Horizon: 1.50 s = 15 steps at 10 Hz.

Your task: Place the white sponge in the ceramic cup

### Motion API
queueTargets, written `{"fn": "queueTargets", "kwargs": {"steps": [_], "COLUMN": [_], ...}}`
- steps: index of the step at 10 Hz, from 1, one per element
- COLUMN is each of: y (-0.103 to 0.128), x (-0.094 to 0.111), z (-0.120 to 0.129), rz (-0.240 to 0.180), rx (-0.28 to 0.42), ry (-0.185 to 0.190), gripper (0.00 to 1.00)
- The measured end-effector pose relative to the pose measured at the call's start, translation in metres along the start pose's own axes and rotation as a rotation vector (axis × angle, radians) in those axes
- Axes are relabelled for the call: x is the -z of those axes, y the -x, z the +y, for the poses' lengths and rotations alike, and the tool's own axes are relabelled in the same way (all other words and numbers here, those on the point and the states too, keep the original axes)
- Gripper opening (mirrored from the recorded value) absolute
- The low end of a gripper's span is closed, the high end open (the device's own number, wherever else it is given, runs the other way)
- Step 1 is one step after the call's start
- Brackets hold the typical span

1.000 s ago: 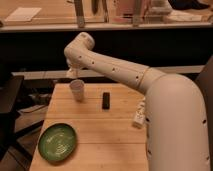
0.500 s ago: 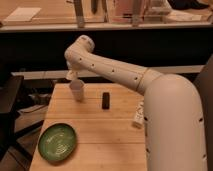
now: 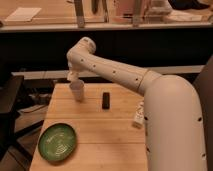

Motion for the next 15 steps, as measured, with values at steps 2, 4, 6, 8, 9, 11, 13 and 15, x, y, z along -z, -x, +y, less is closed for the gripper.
{"fn": "queueTargets", "kwargs": {"steps": [2,4,6,8,9,11,13,15], "y": [0.004,0.008,0.009,0.009,0.011,0.017,0.020,0.022], "x": [-0.007,-0.014,-0.015,-0.015,-0.017,-0.025,-0.027,-0.029], "z": [-0.006,-0.015,-0.006,-0.001,-0.003,-0.014,-0.011,-0.005], "rz": [0.000,-0.001,0.001,0.005,0.006,0.004,0.004,0.007], "rx": [0.010,0.015,0.017,0.020,0.027,0.032,0.034,0.040], "ry": [-0.010,-0.021,-0.025,-0.030,-0.032,-0.042,-0.050,-0.053], "gripper": [0.00,0.00,0.00,0.00,0.00,0.00,0.00,0.00]}}
